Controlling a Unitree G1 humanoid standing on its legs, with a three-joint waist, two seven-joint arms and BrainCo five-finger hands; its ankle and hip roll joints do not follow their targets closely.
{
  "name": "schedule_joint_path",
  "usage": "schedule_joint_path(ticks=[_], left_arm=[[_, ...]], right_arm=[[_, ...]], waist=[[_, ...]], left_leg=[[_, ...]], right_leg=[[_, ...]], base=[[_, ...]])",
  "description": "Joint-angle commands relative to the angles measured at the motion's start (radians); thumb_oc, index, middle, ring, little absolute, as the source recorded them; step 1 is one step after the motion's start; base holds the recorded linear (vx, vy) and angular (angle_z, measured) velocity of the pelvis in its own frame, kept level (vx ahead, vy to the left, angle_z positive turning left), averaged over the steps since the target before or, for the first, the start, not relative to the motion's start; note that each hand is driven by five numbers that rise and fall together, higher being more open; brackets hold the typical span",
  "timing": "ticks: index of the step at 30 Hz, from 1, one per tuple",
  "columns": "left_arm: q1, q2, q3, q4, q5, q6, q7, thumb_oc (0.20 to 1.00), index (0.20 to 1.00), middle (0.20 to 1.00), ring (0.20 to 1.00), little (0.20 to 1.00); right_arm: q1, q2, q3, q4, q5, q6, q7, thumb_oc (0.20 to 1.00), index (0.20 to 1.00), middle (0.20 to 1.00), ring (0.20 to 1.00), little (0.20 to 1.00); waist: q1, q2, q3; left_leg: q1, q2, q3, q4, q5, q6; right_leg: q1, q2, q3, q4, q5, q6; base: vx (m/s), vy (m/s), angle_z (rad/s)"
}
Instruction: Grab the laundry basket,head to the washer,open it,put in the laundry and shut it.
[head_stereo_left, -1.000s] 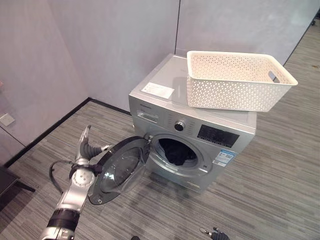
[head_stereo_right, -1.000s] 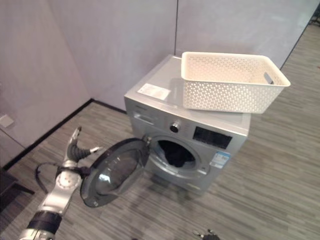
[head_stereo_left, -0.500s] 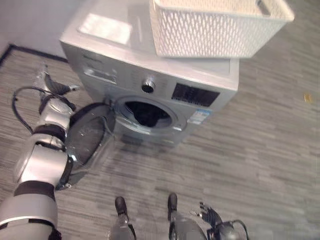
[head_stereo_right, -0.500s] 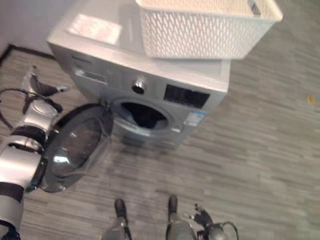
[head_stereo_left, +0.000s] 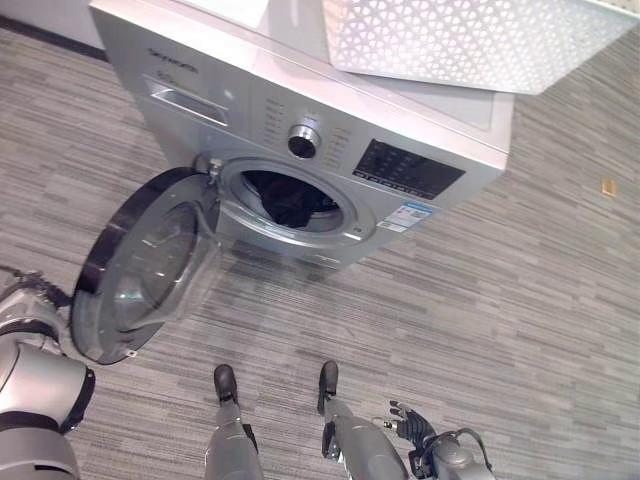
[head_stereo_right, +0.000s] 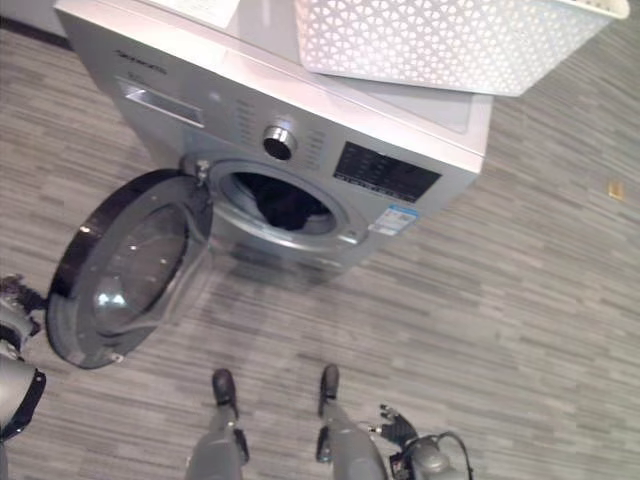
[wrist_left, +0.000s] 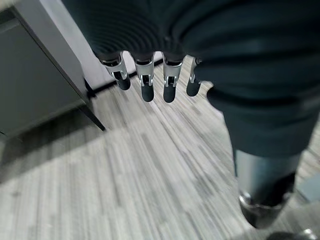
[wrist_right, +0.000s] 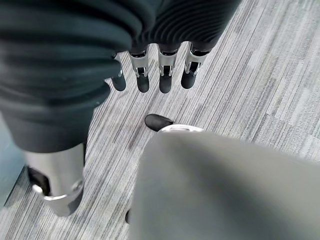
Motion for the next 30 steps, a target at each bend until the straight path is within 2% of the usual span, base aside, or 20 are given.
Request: schedule_joint_path(ticks=[1, 6, 7, 13, 14, 15, 18, 19, 25, 27, 28, 29, 30], left_arm=[[-0.205, -0.007, -0.032, 0.065, -0.057, -0.018, 0.081, 1.0, 1.0, 1.0, 1.0, 1.0], [-0.198, -0.08, -0.014, 0.021, -0.115, -0.045, 0.07, 1.0, 1.0, 1.0, 1.0, 1.0], [-0.181, -0.13, -0.018, -0.01, -0.123, -0.062, 0.076, 1.0, 1.0, 1.0, 1.0, 1.0], [-0.089, -0.284, -0.028, -0.102, -0.146, -0.089, 0.033, 1.0, 1.0, 1.0, 1.0, 1.0], [-0.06, -0.339, -0.059, -0.123, -0.124, -0.089, -0.002, 1.0, 1.0, 1.0, 1.0, 1.0], [-0.061, -0.339, -0.059, -0.123, -0.124, -0.09, -0.002, 1.0, 1.0, 1.0, 1.0, 1.0], [-0.044, -0.413, -0.122, -0.143, -0.06, -0.086, -0.025, 1.0, 1.0, 1.0, 1.0, 1.0], [-0.036, -0.489, -0.153, -0.153, -0.03, -0.083, -0.033, 1.0, 1.0, 1.0, 1.0, 1.0], [-0.008, -0.587, -0.197, -0.186, -0.013, -0.086, -0.042, 1.0, 1.0, 1.0, 1.0, 1.0], [-0.023, -0.621, -0.196, -0.221, -0.043, -0.099, -0.012, 1.0, 1.0, 1.0, 1.0, 1.0], [-0.051, -0.656, -0.174, -0.256, -0.111, -0.123, 0.048, 1.0, 1.0, 1.0, 1.0, 1.0], [-0.051, -0.656, -0.174, -0.256, -0.111, -0.123, 0.048, 1.0, 1.0, 1.0, 1.0, 1.0], [-0.079, -0.679, -0.14, -0.288, -0.186, -0.157, 0.124, 1.0, 1.0, 1.0, 1.0, 1.0]], right_arm=[[-0.005, -0.011, 0.007, -0.014, 0.022, -0.013, 0.005, 1.0, 1.0, 1.0, 1.0, 1.0], [0.009, -0.02, -0.005, 0.019, 0.012, -0.016, 0.002, 1.0, 1.0, 1.0, 1.0, 1.0], [0.019, -0.031, -0.023, 0.038, 0.01, -0.016, 0.004, 1.0, 1.0, 1.0, 1.0, 1.0], [0.029, -0.058, -0.07, 0.064, -0.01, -0.014, -0.005, 1.0, 1.0, 1.0, 1.0, 1.0], [0.03, -0.071, -0.082, 0.067, -0.019, -0.009, -0.002, 1.0, 1.0, 1.0, 1.0, 1.0], [0.029, -0.071, -0.082, 0.067, -0.019, -0.009, -0.002, 1.0, 1.0, 1.0, 1.0, 1.0], [0.025, -0.091, -0.105, 0.075, -0.029, -0.004, -0.003, 1.0, 1.0, 1.0, 1.0, 1.0], [0.009, -0.107, -0.122, 0.089, -0.033, 0.001, -0.008, 1.0, 1.0, 1.0, 1.0, 1.0], [0.005, -0.129, -0.147, 0.092, -0.033, 0.008, -0.015, 1.0, 1.0, 1.0, 1.0, 1.0], [0.005, -0.134, -0.157, 0.092, -0.028, 0.005, -0.024, 1.0, 1.0, 1.0, 1.0, 1.0], [0.009, -0.136, -0.165, 0.1, -0.019, -0.005, -0.032, 1.0, 1.0, 1.0, 1.0, 1.0], [0.009, -0.136, -0.165, 0.1, -0.019, -0.005, -0.032, 1.0, 1.0, 1.0, 1.0, 1.0], [0.018, -0.135, -0.168, 0.11, -0.012, -0.018, -0.041, 1.0, 1.0, 1.0, 1.0, 1.0]], waist=[[-0.035, -0.028, 0.005], [-0.041, -0.021, -0.008], [-0.046, -0.009, -0.015], [-0.057, 0.018, -0.025], [-0.062, 0.024, -0.025], [-0.061, 0.022, -0.025], [-0.067, 0.03, -0.024], [-0.075, 0.038, -0.023], [-0.085, 0.049, -0.025], [-0.085, 0.055, -0.024], [-0.084, 0.062, -0.027], [-0.084, 0.062, -0.027], [-0.085, 0.069, -0.032]], left_leg=[[-0.078, 0.015, -0.072, 0.102, -0.072, 0.006], [-0.074, 0.016, -0.075, 0.102, -0.073, 0.002], [-0.057, 0.019, -0.072, 0.1, -0.073, -0.002], [-0.022, 0.024, -0.063, 0.094, -0.07, -0.008], [-0.009, 0.028, -0.06, 0.096, -0.072, -0.009], [-0.023, 0.026, -0.054, 0.097, -0.052, -0.001], [-0.003, 0.028, -0.049, 0.098, -0.058, -0.001], [0.009, 0.031, -0.041, 0.102, -0.062, 0.0], [0.025, 0.038, -0.03, 0.101, -0.065, 0.001], [0.029, 0.037, -0.032, 0.099, -0.065, 0.001], [0.032, 0.036, -0.034, 0.091, -0.059, 0.0], [0.032, 0.036, -0.034, 0.091, -0.059, 0.0], [0.037, 0.033, -0.037, 0.08, -0.054, 0.0]], right_leg=[[0.035, -0.074, 0.007, 0.01, -0.023, 0.098], [0.038, -0.073, 0.007, 0.011, -0.032, 0.098], [0.044, -0.073, 0.011, 0.017, -0.039, 0.096], [0.056, -0.071, 0.023, 0.03, -0.06, 0.09], [0.061, -0.069, 0.03, 0.034, -0.066, 0.087], [0.046, -0.072, 0.03, 0.036, -0.053, 0.082], [0.053, -0.069, 0.043, 0.038, -0.058, 0.079], [0.055, -0.066, 0.055, 0.039, -0.061, 0.076], [0.054, -0.062, 0.076, 0.04, -0.068, 0.074], [0.056, -0.062, 0.078, 0.038, -0.07, 0.073], [0.057, -0.062, 0.076, 0.038, -0.072, 0.073], [0.057, -0.062, 0.076, 0.038, -0.072, 0.073], [0.059, -0.064, 0.071, 0.037, -0.072, 0.073]], base=[[-0.01, -0.021, 0.19], [0.02, -0.013, 0.07], [0.0, 0.0, 0.0], [0.01, -0.001, -0.01], [-0.05, -0.003, -0.06], [-0.06, -0.017, -0.13], [-0.02, -0.01, -0.16], [0.0, -0.008, -0.15], [0.0, -0.011, -0.18], [0.0, -0.013, -0.07], [0.0, -0.017, -0.03], [0.0, 0.0, 0.0], [0.0, 0.0, 0.0]])
